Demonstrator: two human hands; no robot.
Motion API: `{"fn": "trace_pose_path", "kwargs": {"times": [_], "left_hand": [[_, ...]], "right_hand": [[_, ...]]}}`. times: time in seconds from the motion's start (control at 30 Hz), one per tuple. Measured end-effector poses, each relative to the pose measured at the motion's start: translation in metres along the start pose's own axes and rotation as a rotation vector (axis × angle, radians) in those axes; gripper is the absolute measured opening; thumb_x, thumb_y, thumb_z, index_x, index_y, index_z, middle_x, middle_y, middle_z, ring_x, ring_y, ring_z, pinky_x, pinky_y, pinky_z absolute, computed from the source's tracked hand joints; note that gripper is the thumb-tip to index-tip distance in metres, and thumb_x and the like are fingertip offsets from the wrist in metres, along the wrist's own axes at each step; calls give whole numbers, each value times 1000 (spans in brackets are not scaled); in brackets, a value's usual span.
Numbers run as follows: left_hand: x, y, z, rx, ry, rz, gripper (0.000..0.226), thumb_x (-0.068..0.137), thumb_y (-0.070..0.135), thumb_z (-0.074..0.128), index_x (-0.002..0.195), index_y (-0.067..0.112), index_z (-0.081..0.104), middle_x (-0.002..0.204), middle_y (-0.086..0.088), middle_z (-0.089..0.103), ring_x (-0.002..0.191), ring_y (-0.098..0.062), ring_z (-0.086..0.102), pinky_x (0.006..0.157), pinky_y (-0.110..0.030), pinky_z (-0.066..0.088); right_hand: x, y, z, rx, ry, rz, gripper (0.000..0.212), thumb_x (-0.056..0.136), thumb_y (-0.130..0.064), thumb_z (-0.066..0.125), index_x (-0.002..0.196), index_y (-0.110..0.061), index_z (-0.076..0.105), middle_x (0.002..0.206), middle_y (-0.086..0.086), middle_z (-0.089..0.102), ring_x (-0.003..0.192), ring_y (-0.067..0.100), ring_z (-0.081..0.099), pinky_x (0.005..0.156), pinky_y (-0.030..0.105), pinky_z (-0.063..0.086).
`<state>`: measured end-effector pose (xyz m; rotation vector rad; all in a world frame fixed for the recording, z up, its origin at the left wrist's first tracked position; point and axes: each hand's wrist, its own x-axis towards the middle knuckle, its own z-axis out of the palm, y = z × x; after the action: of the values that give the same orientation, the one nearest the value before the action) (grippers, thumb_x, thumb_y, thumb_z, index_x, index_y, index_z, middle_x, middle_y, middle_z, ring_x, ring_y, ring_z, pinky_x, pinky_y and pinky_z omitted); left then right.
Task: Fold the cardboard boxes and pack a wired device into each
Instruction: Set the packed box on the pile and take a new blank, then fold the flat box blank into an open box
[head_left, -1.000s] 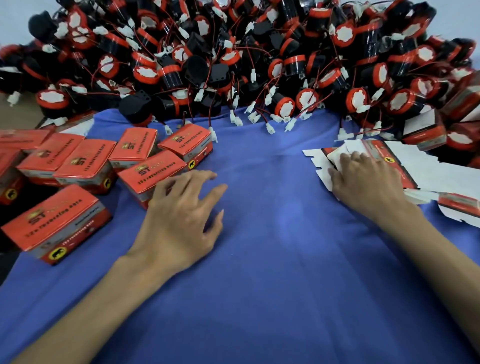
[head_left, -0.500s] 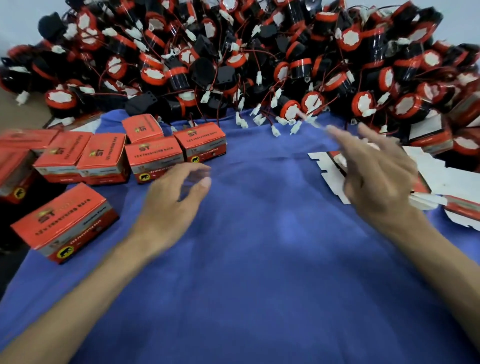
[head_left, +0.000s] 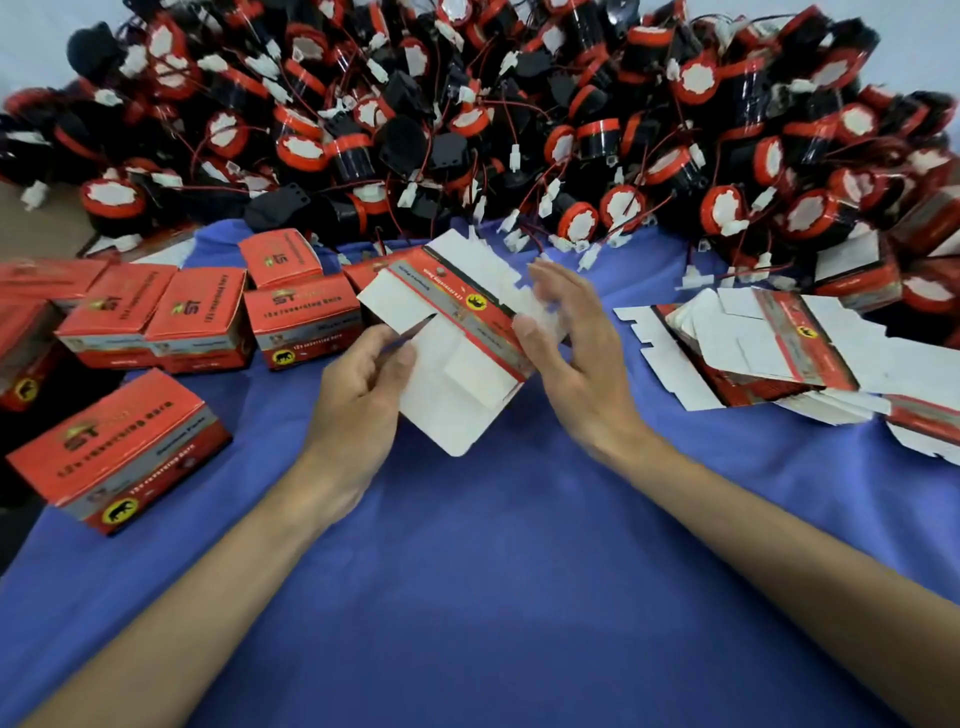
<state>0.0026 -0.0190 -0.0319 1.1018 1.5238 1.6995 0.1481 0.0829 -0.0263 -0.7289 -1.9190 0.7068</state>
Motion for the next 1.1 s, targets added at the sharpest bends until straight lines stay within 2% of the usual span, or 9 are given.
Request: {"fn": "trace_pose_path", "kwargs": {"times": [0.13,0.27,0.33,0.47,0.57,0.7,0.77,0.9,1.1], "left_hand": [[-1,-1,0,116,114,74,18,99,13,53,93,29,59,87,19,70,83,7,63,67,-12,48],[-1,-6,-3,464,184,155,2,93,18,62,93,20,61,93,1,57,79,5,52,68,-4,38],[0,-8,-5,636,250,217,16,89,21,67,103,13,67,99,-3,44,83,-2,41,72,-2,32],[1,-3,-10,789,264,261,22,81,28,76,90,9,71,68,3,45,60,-11,38,56,-20,27],[-2,-1,-10,770,232,255,34,74,44,78,71,11,67,50,8,48,52,-13,47,54,-29,34],[-4,2,-7,681,231,179,47,76,49,73,112,19,67,71,30,56,70,18,56,65,-11,42],[-2,1,-7,596,197,116,51,76,47,74,118,20,60,77,30,58,74,21,56,66,-4,42],[-5,3,0,391,49,-8,42,67,59,66,97,31,53,71,24,69,74,11,64,58,-4,43],[-9,8,0,71,41,64,55,65,37,75,113,35,48,87,10,74,85,-2,69,71,-12,51]], "right_hand": [[3,3,0,73,15,165,36,92,-18,62,127,-13,55,116,-6,55,106,8,55,72,9,44],[4,4,1,52,4,207,34,90,-20,65,123,-16,59,114,-9,54,101,4,53,78,10,41],[7,7,0,74,-34,272,31,89,-19,66,119,-17,61,112,-7,57,98,3,54,80,12,42],[12,8,-7,376,-38,448,17,88,-6,65,101,-16,63,85,-6,58,74,2,53,70,13,44],[13,10,-10,474,-20,478,15,88,-4,65,94,-17,60,75,-5,56,70,8,53,64,19,44],[11,8,-9,494,53,419,16,88,-4,65,88,-18,59,77,-6,62,67,4,58,59,19,46],[10,7,-8,487,99,392,18,87,-3,67,83,-18,58,79,-6,64,68,2,60,56,19,48],[8,6,-9,545,13,369,11,90,-6,62,87,-15,59,75,1,72,73,16,68,61,28,53],[8,4,-9,617,-43,319,13,93,0,56,90,-13,59,72,-1,71,72,15,69,55,23,50]]}}
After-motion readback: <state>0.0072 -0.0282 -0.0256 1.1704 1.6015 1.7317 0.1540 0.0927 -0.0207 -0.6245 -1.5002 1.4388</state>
